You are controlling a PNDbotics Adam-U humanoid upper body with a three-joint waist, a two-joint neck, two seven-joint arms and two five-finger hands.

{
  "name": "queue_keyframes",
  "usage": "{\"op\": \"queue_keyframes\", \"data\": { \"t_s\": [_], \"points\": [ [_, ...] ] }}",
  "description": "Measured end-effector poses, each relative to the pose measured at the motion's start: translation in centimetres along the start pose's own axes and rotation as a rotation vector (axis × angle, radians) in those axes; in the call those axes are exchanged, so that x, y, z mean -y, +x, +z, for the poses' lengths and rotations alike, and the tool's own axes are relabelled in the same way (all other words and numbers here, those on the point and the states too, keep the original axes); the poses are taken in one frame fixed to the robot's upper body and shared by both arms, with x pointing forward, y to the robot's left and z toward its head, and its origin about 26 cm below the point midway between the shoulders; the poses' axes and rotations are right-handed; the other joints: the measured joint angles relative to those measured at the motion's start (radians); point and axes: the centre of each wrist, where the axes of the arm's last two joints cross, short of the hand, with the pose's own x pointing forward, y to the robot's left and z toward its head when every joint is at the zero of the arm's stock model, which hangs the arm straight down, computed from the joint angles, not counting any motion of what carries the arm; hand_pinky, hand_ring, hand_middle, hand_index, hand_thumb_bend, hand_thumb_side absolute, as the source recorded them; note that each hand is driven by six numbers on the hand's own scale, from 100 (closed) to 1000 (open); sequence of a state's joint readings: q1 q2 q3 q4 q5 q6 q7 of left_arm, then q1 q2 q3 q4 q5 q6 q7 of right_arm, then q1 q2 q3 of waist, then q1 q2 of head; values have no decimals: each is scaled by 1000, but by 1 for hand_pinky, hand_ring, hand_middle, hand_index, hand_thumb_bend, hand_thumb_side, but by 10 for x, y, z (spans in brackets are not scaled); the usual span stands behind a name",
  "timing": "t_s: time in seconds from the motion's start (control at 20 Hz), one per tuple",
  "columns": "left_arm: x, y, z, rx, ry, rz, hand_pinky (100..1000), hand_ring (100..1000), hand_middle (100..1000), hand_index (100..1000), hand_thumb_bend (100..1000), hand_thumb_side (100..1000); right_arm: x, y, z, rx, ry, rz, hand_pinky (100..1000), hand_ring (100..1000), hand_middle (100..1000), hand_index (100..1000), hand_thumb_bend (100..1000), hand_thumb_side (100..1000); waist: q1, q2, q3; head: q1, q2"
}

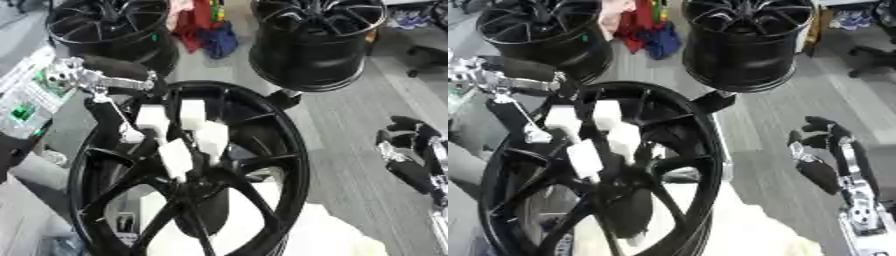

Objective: Pull the pin out of the wheel hub.

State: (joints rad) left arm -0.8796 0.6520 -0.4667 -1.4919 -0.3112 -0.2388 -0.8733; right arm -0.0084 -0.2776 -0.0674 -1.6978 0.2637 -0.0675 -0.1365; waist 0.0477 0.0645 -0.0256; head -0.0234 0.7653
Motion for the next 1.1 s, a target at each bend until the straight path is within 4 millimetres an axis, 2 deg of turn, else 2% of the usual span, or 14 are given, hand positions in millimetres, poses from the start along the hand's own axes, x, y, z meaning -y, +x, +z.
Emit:
{"op": "queue_keyframes", "data": {
  "t_s": [0.25, 0.35, 0.45, 0.6, 0.75, 0.85, 0.95, 1.0, 1.05, 1.1],
  "points": [
    [-28, -4, 54, -83, 116, -29, 447, 398, 507, 676, 100, 127, 0, -2, 1, -6, 0, 0, 713, 617, 671, 803, 204, 367, 4, -2, 13, -3, 0],
    [-28, -11, 78, -142, 154, -19, 448, 399, 507, 677, 100, 122, 1, -2, 1, -8, -7, 1, 713, 617, 671, 803, 204, 366, 7, -2, 20, -6, 0],
    [-19, -20, 101, -210, 187, 8, 446, 398, 506, 677, 100, 115, 2, -3, 1, -9, -13, 2, 713, 617, 671, 803, 204, 365, 6, -2, 28, -8, 0],
    [9, -37, 136, -337, 216, 83, 454, 403, 511, 682, 100, 103, 4, -3, 1, -14, -22, 4, 713, 617, 671, 803, 204, 365, 5, -1, 44, -13, 0],
    [45, -55, 161, -472, 212, 179, 475, 422, 522, 689, 100, 100, 5, -4, 1, -13, -29, 4, 713, 617, 671, 804, 201, 367, -1, 1, 54, -16, 0],
    [74, -68, 172, -560, 190, 256, 517, 460, 549, 708, 100, 100, 5, -4, 1, -13, -30, 4, 713, 617, 671, 804, 200, 366, -4, 1, 56, -17, -1],
    [104, -81, 181, -652, 159, 328, 608, 541, 626, 756, 100, 100, 5, -4, 1, -14, -33, 4, 713, 617, 671, 804, 201, 367, -7, 1, 57, -20, -1],
    [118, -87, 185, -695, 146, 362, 670, 606, 691, 790, 146, 121, 5, -4, 1, -15, -35, 5, 713, 617, 671, 804, 201, 367, -8, 1, 58, -21, -1],
    [132, -92, 188, -737, 134, 393, 743, 693, 770, 834, 299, 211, 5, -4, 1, -16, -37, 5, 713, 617, 671, 804, 201, 366, -9, 1, 59, -21, -1],
    [146, -96, 190, -777, 126, 422, 779, 735, 805, 860, 393, 277, 6, -4, 1, -17, -39, 5, 713, 617, 671, 804, 201, 366, -10, 1, 59, -22, -1]
  ]
}}
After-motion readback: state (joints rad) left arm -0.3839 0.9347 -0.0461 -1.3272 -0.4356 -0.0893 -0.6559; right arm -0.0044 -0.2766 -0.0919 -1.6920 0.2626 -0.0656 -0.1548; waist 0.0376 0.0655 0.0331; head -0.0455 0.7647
